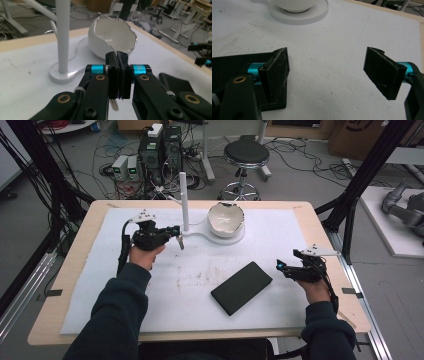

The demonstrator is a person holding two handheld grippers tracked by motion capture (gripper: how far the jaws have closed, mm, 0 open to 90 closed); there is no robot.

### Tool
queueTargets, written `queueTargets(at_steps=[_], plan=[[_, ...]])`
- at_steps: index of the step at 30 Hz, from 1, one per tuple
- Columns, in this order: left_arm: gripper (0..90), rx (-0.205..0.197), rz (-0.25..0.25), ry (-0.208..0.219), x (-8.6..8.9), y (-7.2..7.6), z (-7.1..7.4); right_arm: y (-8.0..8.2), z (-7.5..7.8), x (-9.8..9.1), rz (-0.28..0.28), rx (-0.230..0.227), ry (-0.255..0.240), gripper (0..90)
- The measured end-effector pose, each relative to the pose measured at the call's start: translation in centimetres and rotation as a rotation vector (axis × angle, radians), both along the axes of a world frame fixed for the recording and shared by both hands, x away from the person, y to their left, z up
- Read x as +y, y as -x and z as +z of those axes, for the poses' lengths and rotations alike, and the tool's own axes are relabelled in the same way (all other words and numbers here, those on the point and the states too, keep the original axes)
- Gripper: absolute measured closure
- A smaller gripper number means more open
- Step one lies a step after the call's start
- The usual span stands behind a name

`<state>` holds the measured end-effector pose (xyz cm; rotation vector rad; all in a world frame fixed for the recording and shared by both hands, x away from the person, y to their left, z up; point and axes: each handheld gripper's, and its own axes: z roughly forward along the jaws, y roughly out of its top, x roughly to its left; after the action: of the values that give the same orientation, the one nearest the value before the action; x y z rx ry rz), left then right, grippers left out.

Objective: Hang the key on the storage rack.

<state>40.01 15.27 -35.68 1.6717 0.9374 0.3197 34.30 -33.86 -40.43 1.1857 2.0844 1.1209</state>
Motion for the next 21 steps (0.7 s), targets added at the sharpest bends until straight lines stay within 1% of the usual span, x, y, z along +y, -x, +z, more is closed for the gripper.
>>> queueTargets(at_steps=[1, 4, 8, 10, 12, 16, 19, 20, 21], plan=[[87.9, -0.005, 0.004, 0.003, 0.1, -0.2, 0.5, 0.0, 0.0, 0.0, 0.000, 0.000, 0.000, 20.9], [87.8, -0.033, 0.024, 0.011, 0.6, -1.0, 2.6, 0.0, 0.0, 0.0, 0.001, -0.001, -0.003, 20.9], [87.9, -0.063, 0.032, 0.051, 0.9, -2.1, 4.8, 0.0, 0.0, -0.1, 0.015, -0.008, -0.015, 20.8], [87.9, -0.075, 0.038, 0.045, 0.9, -2.7, 5.7, -0.1, 0.0, -0.1, 0.014, -0.005, -0.015, 20.8], [87.9, -0.080, 0.037, 0.052, 0.9, -3.2, 6.6, -0.1, 0.0, -0.1, 0.016, -0.007, -0.017, 20.8], [87.9, -0.095, 0.035, 0.055, 0.4, -4.2, 7.8, -0.2, 0.0, -0.2, 0.016, -0.004, -0.025, 20.8], [87.9, -0.091, 0.032, 0.057, 0.1, -4.5, 8.0, -0.2, 0.0, -0.2, 0.015, -0.008, -0.027, 20.8], [87.9, -0.086, 0.032, 0.046, -0.1, -4.8, 8.1, -0.2, 0.0, -0.2, 0.020, -0.009, -0.029, 20.8], [87.9, -0.081, 0.032, 0.043, -0.3, -5.0, 8.1, -0.2, 0.0, -0.2, 0.020, -0.009, -0.029, 20.8]])
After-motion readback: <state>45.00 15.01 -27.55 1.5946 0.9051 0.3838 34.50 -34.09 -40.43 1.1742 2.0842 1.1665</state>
